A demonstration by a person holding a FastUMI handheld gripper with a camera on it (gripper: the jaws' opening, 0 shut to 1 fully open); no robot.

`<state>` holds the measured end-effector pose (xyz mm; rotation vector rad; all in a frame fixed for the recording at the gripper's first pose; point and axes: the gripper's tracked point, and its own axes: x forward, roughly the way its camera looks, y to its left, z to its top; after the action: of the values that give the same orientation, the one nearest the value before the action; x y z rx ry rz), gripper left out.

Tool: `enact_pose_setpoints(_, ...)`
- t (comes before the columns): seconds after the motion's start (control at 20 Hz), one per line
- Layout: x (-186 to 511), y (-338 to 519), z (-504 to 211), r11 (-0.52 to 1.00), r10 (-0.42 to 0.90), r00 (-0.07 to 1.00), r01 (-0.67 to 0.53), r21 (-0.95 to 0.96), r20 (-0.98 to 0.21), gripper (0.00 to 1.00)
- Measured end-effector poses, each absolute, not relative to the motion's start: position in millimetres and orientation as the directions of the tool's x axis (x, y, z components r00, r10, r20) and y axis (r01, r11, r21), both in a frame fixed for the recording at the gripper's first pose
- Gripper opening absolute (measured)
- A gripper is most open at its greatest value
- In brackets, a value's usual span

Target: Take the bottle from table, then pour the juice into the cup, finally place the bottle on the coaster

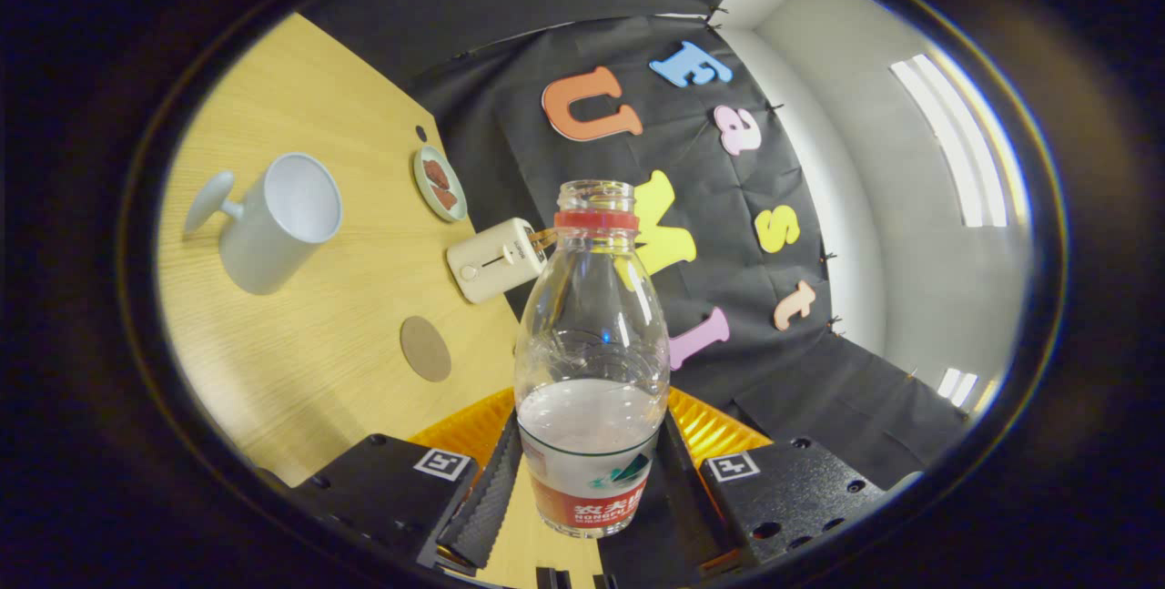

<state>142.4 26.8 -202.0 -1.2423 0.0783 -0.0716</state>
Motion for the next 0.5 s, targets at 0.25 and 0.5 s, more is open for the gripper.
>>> enact_pose_setpoints(0.25,144.4,38.0,-203.1,0.199,-0.091,0.995,-0.008,-0.980,-0.027,0.80)
enact_pose_setpoints(0.5,147.7,50.0,-203.2,0.082,-0.082,0.996,-0.020,-0.996,-0.026,0.80)
